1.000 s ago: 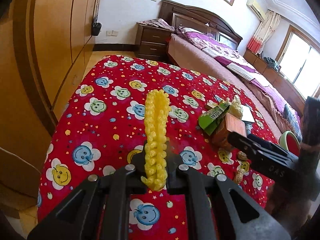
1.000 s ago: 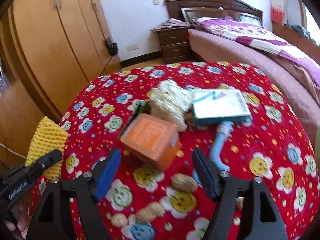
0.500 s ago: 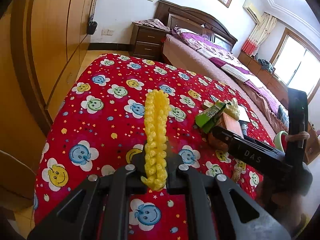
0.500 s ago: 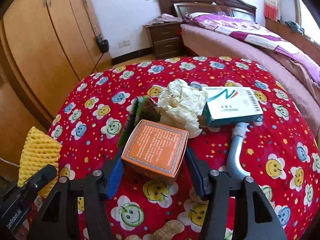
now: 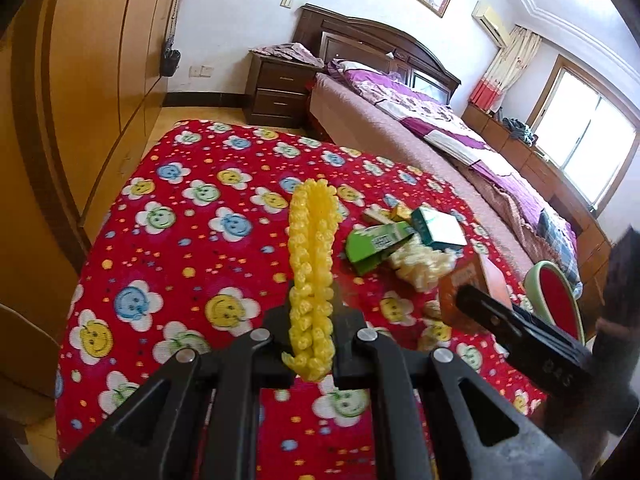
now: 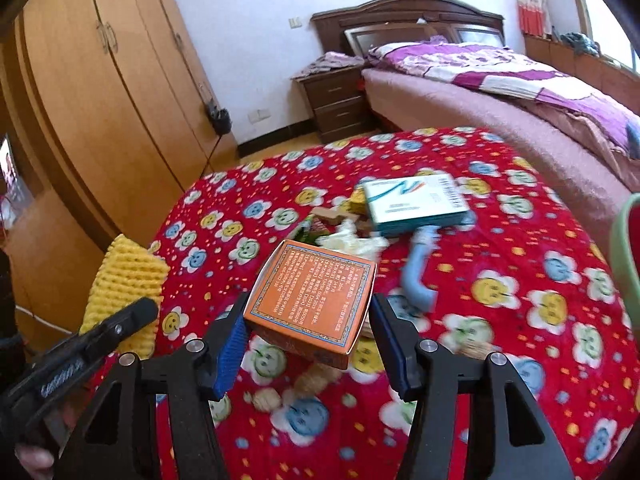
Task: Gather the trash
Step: 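Carry both items over the red bucket and open both tools to drop them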
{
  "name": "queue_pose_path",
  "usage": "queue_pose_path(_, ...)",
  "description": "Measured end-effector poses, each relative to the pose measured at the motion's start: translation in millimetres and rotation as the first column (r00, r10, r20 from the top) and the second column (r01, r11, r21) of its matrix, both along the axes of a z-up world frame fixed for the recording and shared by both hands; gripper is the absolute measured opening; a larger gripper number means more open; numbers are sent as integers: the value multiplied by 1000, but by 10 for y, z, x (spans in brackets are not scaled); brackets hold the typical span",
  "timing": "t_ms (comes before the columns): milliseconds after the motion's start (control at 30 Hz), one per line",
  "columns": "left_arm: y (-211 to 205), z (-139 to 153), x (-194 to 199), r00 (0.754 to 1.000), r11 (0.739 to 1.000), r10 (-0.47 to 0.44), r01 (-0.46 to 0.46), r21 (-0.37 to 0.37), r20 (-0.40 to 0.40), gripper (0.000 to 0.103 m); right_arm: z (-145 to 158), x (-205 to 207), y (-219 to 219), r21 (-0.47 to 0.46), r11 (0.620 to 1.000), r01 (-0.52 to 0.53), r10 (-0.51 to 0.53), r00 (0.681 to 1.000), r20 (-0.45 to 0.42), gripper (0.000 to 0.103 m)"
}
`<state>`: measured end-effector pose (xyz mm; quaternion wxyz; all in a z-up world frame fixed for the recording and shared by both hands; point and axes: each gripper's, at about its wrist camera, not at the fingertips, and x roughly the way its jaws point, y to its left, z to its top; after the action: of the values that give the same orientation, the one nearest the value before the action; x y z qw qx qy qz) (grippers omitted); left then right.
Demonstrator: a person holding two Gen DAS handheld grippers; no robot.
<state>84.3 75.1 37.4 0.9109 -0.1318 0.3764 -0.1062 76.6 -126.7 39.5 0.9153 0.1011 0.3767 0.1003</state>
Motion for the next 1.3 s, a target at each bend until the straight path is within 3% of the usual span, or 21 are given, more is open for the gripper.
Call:
queue_pose_path(467,-660,280,-36,995,995,-97,97,0,18,11,335,-478,-810,58,993,103,-108,991,77,60)
queue_pose_path(900,-1381,399,-78,979,979,-205,205,10,0,11,395,-766,-1439,92,983,158,-168,981,101,60)
queue_pose_path(1133,-1866,417,-96,957,957,-289,289,40,1,11,360,-916,-1888,120,964,237,-250,962,107,60)
queue_pose_path(1300,-2289,407,-118,928,926,-372,371,65,-5,11,310,-1016,-2214,141,942,305,-320,942,102,60)
